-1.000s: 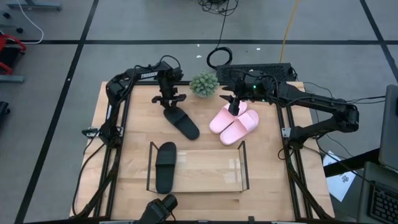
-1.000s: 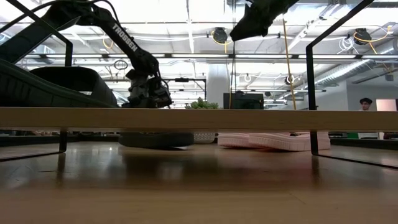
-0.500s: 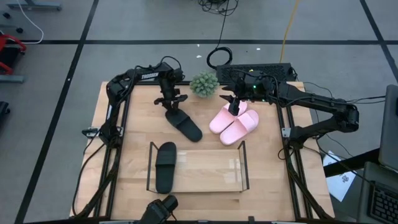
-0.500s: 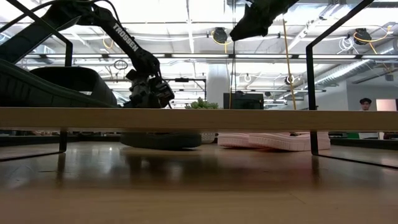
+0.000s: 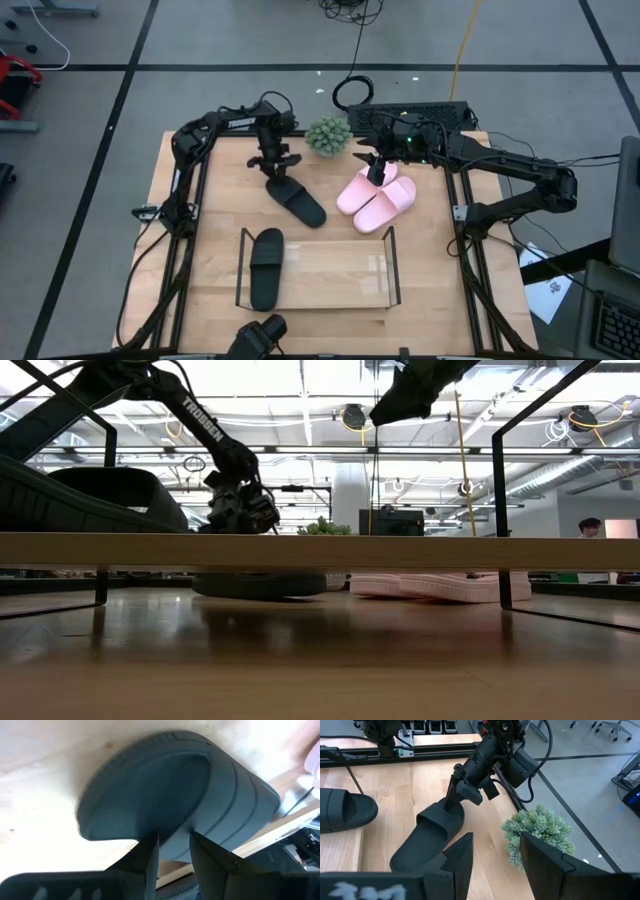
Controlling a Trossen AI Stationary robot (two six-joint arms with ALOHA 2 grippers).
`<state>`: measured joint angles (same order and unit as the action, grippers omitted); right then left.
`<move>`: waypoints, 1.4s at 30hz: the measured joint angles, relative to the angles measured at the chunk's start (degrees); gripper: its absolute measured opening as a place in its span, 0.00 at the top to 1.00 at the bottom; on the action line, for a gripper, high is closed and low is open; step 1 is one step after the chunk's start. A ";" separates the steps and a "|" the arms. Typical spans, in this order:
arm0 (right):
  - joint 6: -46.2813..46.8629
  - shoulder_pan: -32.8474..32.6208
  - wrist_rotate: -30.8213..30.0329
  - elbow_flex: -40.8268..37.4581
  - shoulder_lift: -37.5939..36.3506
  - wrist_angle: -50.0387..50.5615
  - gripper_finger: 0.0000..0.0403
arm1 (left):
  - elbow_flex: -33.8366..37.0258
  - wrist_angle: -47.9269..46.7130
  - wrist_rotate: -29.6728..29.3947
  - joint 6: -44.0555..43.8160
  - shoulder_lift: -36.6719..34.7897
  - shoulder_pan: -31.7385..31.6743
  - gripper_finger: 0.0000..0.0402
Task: Pick and place slides into the shelf
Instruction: Put the black slipper on the shelf
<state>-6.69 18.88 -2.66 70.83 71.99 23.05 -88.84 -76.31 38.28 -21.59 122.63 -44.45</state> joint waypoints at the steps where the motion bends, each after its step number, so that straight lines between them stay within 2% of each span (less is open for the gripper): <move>1: -0.01 -0.11 0.00 0.00 0.00 0.00 0.62 | 0.00 0.02 -0.16 0.03 0.00 -0.05 0.72; 11: -0.04 -1.05 0.01 0.00 0.00 0.01 0.62 | 0.77 0.56 0.06 -0.23 0.00 0.25 0.73; 18: -0.04 -1.05 0.00 0.00 0.01 0.17 0.62 | 2.86 3.39 6.80 0.17 0.02 1.36 0.72; 28: 0.20 -1.05 0.00 0.00 0.00 1.44 0.62 | 2.91 5.56 9.19 0.77 0.02 2.31 0.72; 34: 0.23 -1.05 0.00 0.00 0.00 2.25 0.62 | 2.91 6.55 12.74 1.33 0.02 3.27 0.72; 42: 0.22 -1.05 0.00 0.00 0.00 2.14 0.62 | 2.91 7.04 12.72 1.15 0.02 4.33 0.72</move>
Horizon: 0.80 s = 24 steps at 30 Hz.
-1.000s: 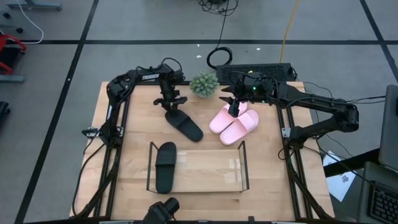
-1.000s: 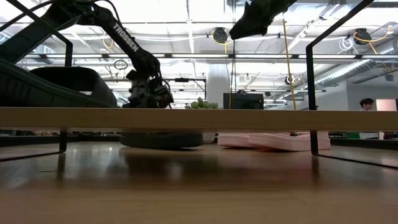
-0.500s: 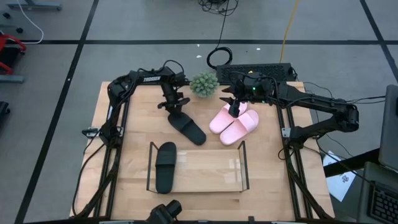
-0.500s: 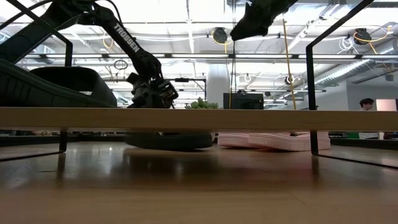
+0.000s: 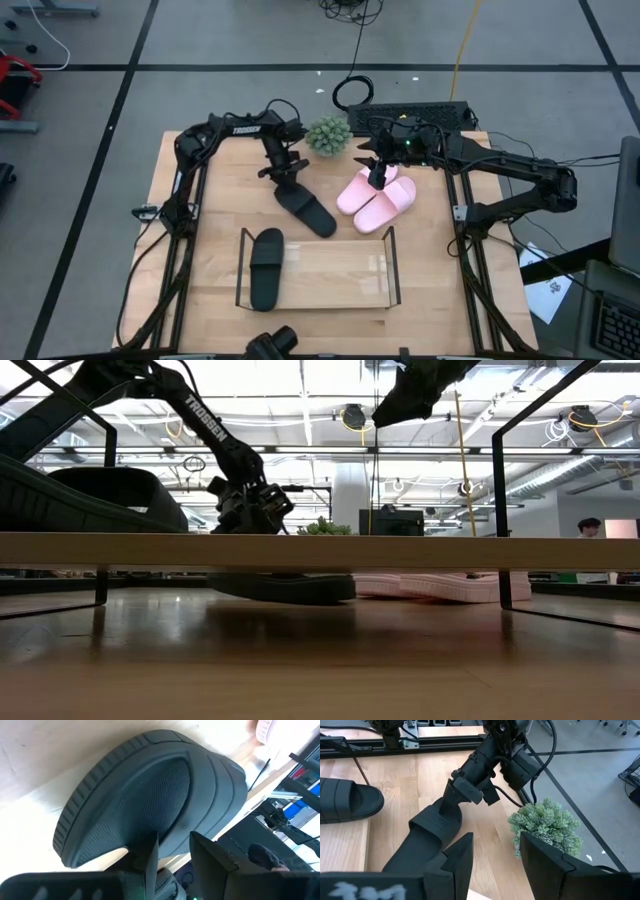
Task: Pick and place slides into the shelf
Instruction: Put the black slipper on the shelf
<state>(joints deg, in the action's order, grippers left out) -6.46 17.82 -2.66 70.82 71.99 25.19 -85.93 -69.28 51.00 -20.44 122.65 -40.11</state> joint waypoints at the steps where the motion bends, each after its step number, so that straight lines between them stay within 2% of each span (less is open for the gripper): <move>1: -0.01 0.00 0.00 0.00 0.00 -0.02 0.62 | 0.00 0.51 0.00 -0.27 -0.02 0.17 0.72; 24: 1.05 0.00 0.00 0.00 0.00 -0.02 0.62 | 0.00 6.62 0.14 -1.64 0.00 3.96 0.72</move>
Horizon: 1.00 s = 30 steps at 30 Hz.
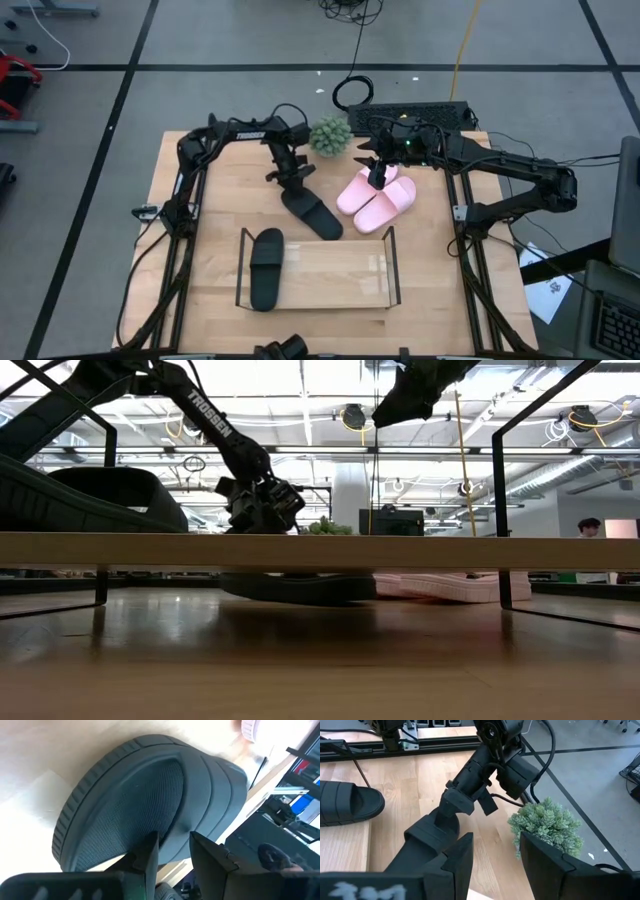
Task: Pick and place slides into the shelf
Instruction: Put the black slipper on the shelf
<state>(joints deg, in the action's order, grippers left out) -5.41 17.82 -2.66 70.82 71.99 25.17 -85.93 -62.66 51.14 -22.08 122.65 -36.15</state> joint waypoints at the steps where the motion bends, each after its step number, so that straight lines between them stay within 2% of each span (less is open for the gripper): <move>1: 0.00 0.00 0.00 -0.02 0.00 0.00 0.62 | 0.00 -0.01 0.00 0.15 0.00 0.15 0.72; 5: 0.00 0.00 0.00 0.00 0.00 -0.02 0.62 | 0.00 0.59 -0.07 1.01 0.00 0.86 0.76; 12: 0.02 0.00 0.00 0.00 0.00 -0.02 0.62 | 1.59 7.68 0.99 -1.34 0.00 1.56 0.98; 21: -0.07 0.02 0.00 -0.01 0.00 -0.02 0.62 | 6.11 8.99 4.65 -3.30 0.00 1.78 0.99; 30: 0.09 0.01 0.00 0.00 0.00 -0.02 0.62 | 6.29 8.64 5.76 -3.52 -0.78 1.78 1.00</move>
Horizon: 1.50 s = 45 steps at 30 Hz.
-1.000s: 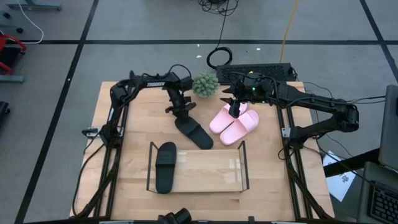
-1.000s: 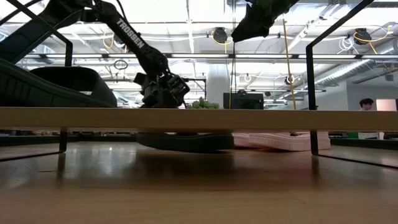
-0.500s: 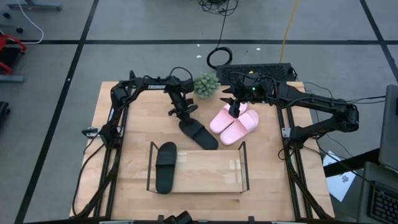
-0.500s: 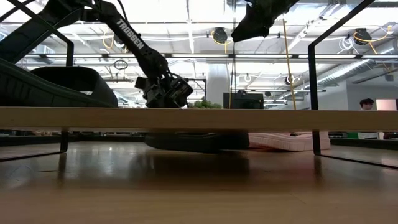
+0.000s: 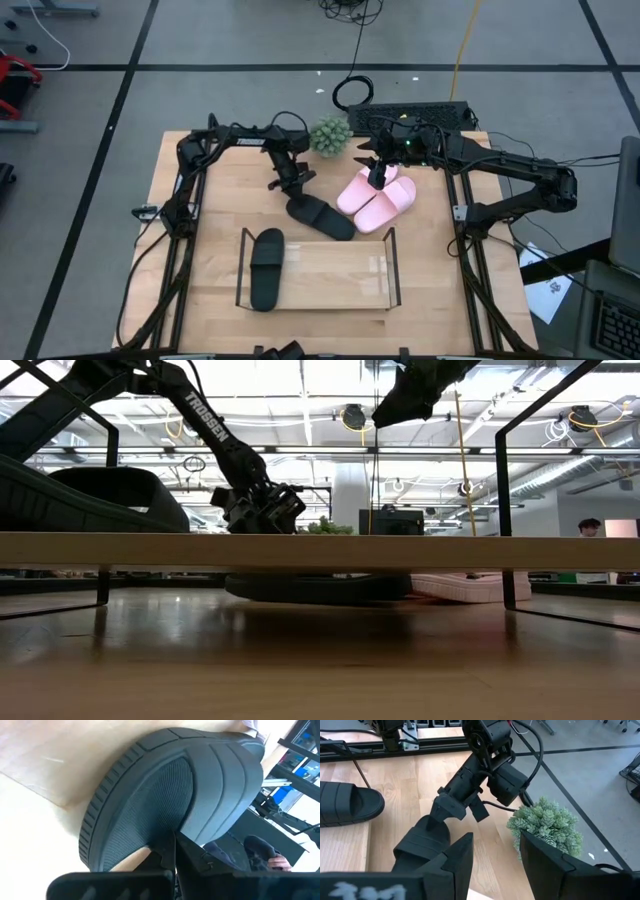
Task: Pick and place slides into the shelf
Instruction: Put the black slipper on the shelf
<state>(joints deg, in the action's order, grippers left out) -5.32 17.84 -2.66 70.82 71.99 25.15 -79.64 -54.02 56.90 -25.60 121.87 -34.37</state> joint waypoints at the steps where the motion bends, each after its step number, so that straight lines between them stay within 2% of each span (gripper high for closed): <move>1: 0.04 -0.01 0.00 0.00 0.00 0.00 0.62 | -0.01 -0.07 -0.06 0.03 -0.20 -0.02 1.00; 10: 0.10 0.01 0.00 0.01 0.00 0.00 0.62 | -0.01 -2.18 -5.41 0.51 -4.73 -1.79 1.00; 17: 0.10 0.01 0.00 0.00 0.00 0.00 0.62 | -0.01 -4.85 -13.69 0.54 -6.44 -2.63 1.00; 24: 0.12 0.01 0.00 -0.01 0.00 0.00 0.62 | -0.01 -7.82 -16.93 1.30 -6.45 -2.78 1.00; 30: 0.13 0.01 0.00 -0.01 0.00 -0.03 0.62 | 0.01 -10.42 -17.14 2.58 -8.16 -2.78 1.00; 32: 0.11 -0.03 0.41 -0.01 0.02 -0.59 0.62 | 0.01 -10.38 -17.18 2.53 -10.23 -2.80 1.00; 38: -6.25 -3.62 12.12 -0.01 0.00 -5.57 0.62 | 0.01 -9.68 -20.83 0.49 -20.85 -3.72 0.98; 45: -7.89 -8.63 11.93 0.01 5.53 -10.63 0.62 | -0.01 -8.72 -26.97 -5.13 -35.39 -6.30 0.95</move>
<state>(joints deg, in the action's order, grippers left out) -13.21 9.21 9.28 70.83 77.52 14.52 -79.66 -62.74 29.93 -30.73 86.48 -40.67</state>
